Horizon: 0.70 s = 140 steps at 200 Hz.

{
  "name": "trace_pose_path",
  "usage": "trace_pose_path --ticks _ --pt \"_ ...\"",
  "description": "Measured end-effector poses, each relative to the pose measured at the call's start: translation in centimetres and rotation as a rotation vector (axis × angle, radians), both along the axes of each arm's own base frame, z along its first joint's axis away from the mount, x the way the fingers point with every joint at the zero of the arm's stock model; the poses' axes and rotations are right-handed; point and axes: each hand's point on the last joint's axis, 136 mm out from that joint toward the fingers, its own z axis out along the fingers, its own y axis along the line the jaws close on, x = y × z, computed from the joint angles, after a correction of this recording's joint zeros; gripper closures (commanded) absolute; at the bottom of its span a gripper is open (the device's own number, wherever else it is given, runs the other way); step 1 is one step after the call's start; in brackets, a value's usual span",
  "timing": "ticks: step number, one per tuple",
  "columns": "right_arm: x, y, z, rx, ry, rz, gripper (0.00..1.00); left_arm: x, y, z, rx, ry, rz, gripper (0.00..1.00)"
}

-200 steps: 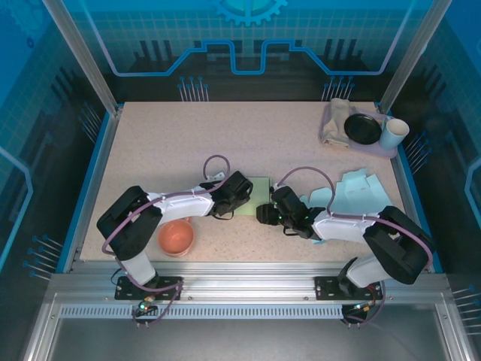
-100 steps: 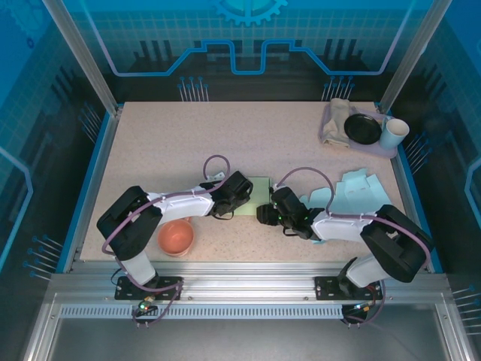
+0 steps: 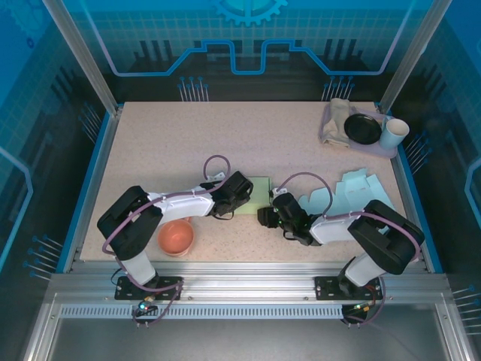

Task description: Fold the paper box

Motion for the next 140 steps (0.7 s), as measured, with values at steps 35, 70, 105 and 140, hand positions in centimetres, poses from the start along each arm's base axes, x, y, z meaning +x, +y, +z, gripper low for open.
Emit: trace_pose_path --ticks 35,70,105,140 --pt "-0.1 0.1 0.0 -0.016 -0.019 0.003 0.47 0.1 0.0 0.0 0.002 -0.002 0.002 0.31" --pt "-0.2 -0.1 0.1 -0.039 -0.034 -0.008 0.47 0.1 0.0 0.0 0.003 -0.003 0.002 0.31" --pt "-0.2 -1.1 0.0 -0.080 -0.031 -0.036 0.50 0.1 0.0 0.0 0.005 -0.003 0.002 0.31" --pt "-0.2 -1.8 -0.1 -0.109 -0.031 -0.055 0.54 0.2 -0.1 0.0 0.005 -0.004 0.002 0.31"
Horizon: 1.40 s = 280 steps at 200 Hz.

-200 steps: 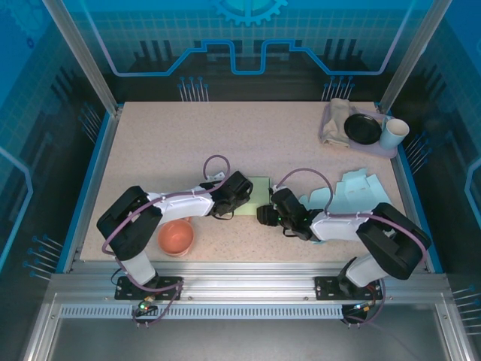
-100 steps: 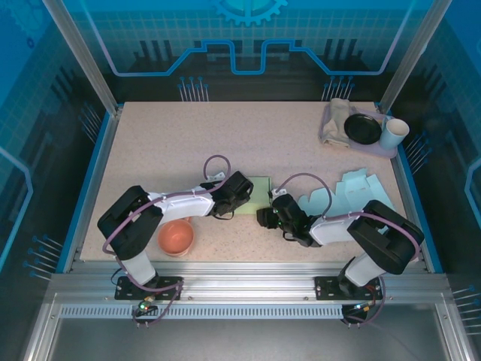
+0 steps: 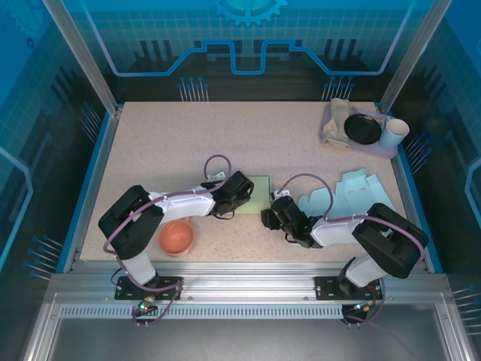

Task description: Fold the paper box

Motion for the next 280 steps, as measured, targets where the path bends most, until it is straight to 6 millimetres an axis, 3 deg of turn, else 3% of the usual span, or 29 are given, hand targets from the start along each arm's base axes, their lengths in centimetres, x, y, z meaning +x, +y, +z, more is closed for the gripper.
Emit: trace_pose_path --ticks 64,159,202,247,263,280 --pt "1.8 0.2 -0.3 -0.071 -0.055 -0.014 0.60 0.4 -0.3 -0.1 0.001 -0.011 -0.009 0.31" --pt "5.1 0.3 -0.2 -0.102 -0.119 -0.032 0.56 1.3 -0.6 -0.1 0.018 -0.041 -0.047 0.29" --pt "7.0 -1.0 0.0 -0.026 -0.026 -0.064 0.56 0.4 -1.6 0.0 -0.017 -0.005 -0.094 0.23" --pt "6.8 -2.3 0.3 0.058 0.075 -0.092 0.57 -1.6 -0.8 1.0 0.017 0.049 -0.139 0.21" --pt "6.5 -3.5 0.5 0.059 0.111 -0.113 0.59 -1.8 -0.4 2.5 0.036 0.034 -0.155 0.21" --pt "6.1 -4.2 1.3 0.067 0.135 -0.128 0.80 -1.3 0.0 5.0 0.052 -0.024 -0.173 0.20"
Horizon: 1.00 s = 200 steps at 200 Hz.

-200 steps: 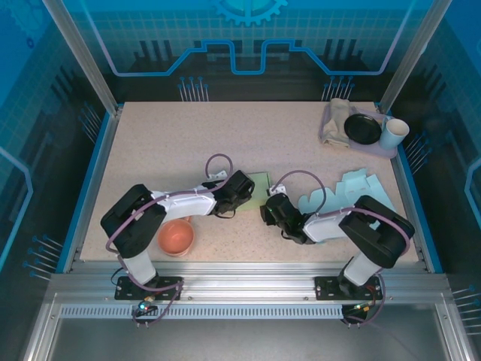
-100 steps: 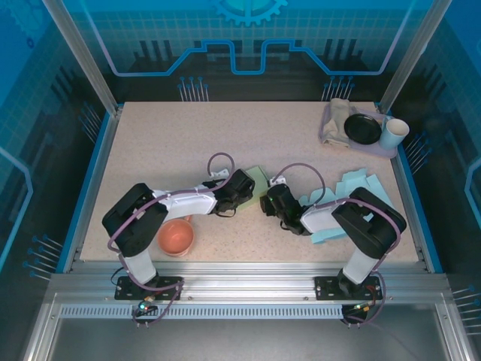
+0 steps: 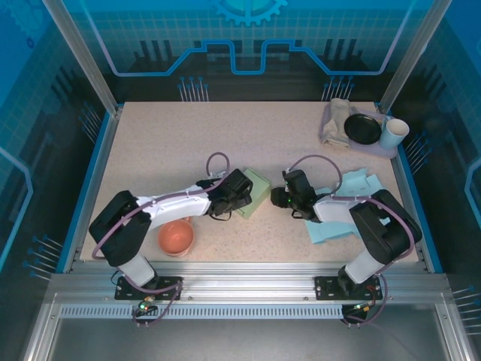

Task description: Fold the paper box

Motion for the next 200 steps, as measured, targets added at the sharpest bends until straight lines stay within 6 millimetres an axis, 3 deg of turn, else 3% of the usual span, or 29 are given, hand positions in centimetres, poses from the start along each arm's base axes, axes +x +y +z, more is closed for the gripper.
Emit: trace_pose_path --ticks 13,34,55,86,119,161,200 --pt "-0.1 -0.2 0.9 0.016 0.001 -0.004 1.00 0.7 0.2 2.2 0.013 -0.062 -0.024 0.19" --pt "-0.4 0.0 2.0 0.053 0.013 -0.001 1.00 2.2 0.2 4.7 0.031 -0.133 -0.089 0.17" --pt "-0.5 0.8 2.4 0.105 0.066 0.015 1.00 4.4 0.4 5.1 0.021 -0.145 -0.154 0.15" --pt "0.5 2.2 1.8 0.173 0.167 0.003 1.00 7.7 1.0 1.9 0.007 -0.106 -0.226 0.15" --pt "0.5 2.1 0.0 0.226 0.260 -0.035 1.00 9.2 0.0 -2.0 0.017 -0.050 -0.316 0.15" --pt "0.8 2.0 -1.7 0.289 0.326 -0.059 1.00 10.6 -1.8 -3.3 -0.004 -0.057 -0.374 0.16" --pt "1.2 2.2 -1.9 0.345 0.343 -0.053 1.00 10.8 -3.1 -4.4 -0.051 -0.047 -0.406 0.20"
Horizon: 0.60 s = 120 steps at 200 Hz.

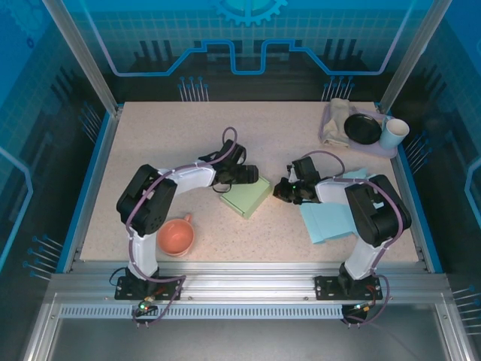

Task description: Fold the paper box

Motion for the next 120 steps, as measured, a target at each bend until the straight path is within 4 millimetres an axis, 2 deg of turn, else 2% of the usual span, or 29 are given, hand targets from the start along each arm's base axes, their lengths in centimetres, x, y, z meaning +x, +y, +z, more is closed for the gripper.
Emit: trace_pose_path --ticks 74,120 --pt "0.1 -0.1 -0.2 0.070 0.044 -0.008 1.00 -0.5 -3.6 -0.3 -0.125 0.003 -0.102 0.25" --pt "0.1 -0.1 -0.2 0.086 0.056 -0.017 1.00 -0.6 -4.3 -0.4 -0.135 0.000 -0.113 0.26"
